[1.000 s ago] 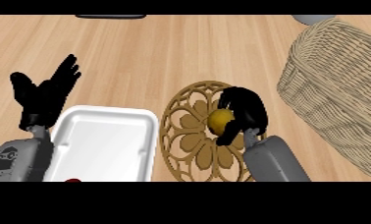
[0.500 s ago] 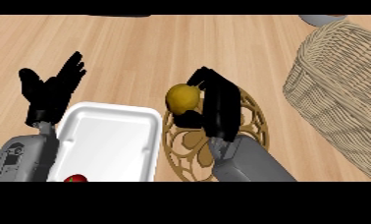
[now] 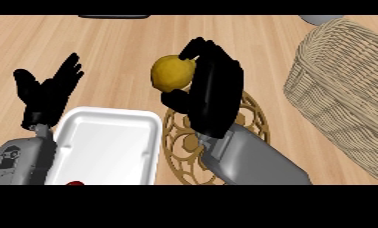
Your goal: Pick the lemon from the placemat and place it in the basket
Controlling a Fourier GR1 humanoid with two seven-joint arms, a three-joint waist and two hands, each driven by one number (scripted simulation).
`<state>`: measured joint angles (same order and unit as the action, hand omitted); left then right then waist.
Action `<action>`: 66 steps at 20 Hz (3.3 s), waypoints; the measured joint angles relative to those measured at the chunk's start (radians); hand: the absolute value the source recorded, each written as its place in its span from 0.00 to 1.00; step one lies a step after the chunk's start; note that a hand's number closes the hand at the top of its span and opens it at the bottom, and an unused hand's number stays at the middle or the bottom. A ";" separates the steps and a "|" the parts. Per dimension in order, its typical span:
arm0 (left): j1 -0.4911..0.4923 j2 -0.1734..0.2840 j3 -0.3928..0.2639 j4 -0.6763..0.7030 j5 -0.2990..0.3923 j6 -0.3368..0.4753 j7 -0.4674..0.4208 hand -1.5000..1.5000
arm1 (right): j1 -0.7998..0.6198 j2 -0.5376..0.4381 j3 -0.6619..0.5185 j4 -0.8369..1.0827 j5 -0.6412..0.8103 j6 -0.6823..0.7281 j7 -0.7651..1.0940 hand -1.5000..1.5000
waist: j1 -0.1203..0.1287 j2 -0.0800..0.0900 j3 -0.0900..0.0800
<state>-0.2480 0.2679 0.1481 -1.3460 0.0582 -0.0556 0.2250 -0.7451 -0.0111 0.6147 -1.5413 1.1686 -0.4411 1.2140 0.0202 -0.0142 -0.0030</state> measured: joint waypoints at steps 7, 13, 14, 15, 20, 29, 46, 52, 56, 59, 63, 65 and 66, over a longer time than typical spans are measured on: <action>0.013 0.001 0.002 -0.015 0.002 -0.003 0.000 0.50 | -0.161 0.000 -0.138 0.034 0.072 0.092 0.039 1.00 | -0.006 0.003 0.001; 0.012 0.002 0.003 -0.036 0.001 0.005 0.022 0.50 | -0.267 0.002 -0.282 0.077 0.131 0.169 0.027 1.00 | -0.014 0.005 0.001; 0.017 -0.001 0.000 -0.046 -0.001 0.006 0.023 0.50 | -0.267 0.000 -0.306 0.085 0.146 0.178 0.019 1.00 | -0.015 0.006 0.002; 0.022 -0.001 0.000 -0.050 -0.001 0.007 0.024 0.50 | -0.279 -0.005 -0.336 0.096 0.155 0.193 0.013 1.00 | -0.017 0.006 0.002; 0.032 -0.003 0.007 -0.044 0.001 0.007 0.015 0.50 | -0.278 -0.034 -0.441 0.118 0.222 0.256 -0.011 1.00 | -0.028 0.007 0.002; 0.044 0.006 0.023 -0.028 0.001 -0.003 -0.011 0.50 | -0.113 -0.090 -0.581 -0.046 0.240 0.351 -0.082 1.00 | -0.035 0.009 0.003; 0.030 -0.013 0.022 -0.042 -0.006 -0.001 0.001 0.50 | 0.217 -0.139 -0.823 -0.156 0.179 0.205 -0.216 0.00 | -0.022 0.015 0.003; 0.024 -0.007 0.029 -0.055 -0.004 -0.012 0.022 0.50 | 0.250 -0.156 -0.852 -0.125 0.111 0.145 -0.267 0.00 | -0.019 0.014 0.003; 0.019 -0.007 0.035 -0.016 -0.006 -0.023 -0.010 0.50 | 0.251 -0.183 -0.876 -0.147 0.052 0.110 -0.309 0.00 | -0.021 0.014 0.003; 0.037 -0.007 0.037 -0.034 -0.005 -0.021 -0.007 0.50 | 0.267 -0.174 -0.923 -0.201 0.037 0.054 -0.303 0.00 | -0.023 0.013 0.003; 0.039 -0.011 0.035 -0.049 -0.005 -0.017 0.009 0.50 | 0.291 -0.171 -1.012 -0.298 -0.018 -0.010 -0.298 0.00 | -0.030 0.010 0.004; 0.049 -0.012 0.036 -0.047 -0.008 -0.016 0.004 0.50 | 0.324 -0.166 -1.052 -0.384 -0.056 -0.015 -0.289 0.00 | -0.037 0.009 0.004; 0.054 -0.009 0.040 -0.047 -0.008 -0.015 0.001 0.50 | 0.359 -0.164 -1.074 -0.435 -0.088 -0.013 -0.289 0.00 | -0.041 0.008 0.003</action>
<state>-0.1939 0.2587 0.1880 -1.3932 0.0499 -0.0701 0.2258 -0.3857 -0.1749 -0.4597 -1.9759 1.0805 -0.4540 0.9255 -0.0212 -0.0066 0.0004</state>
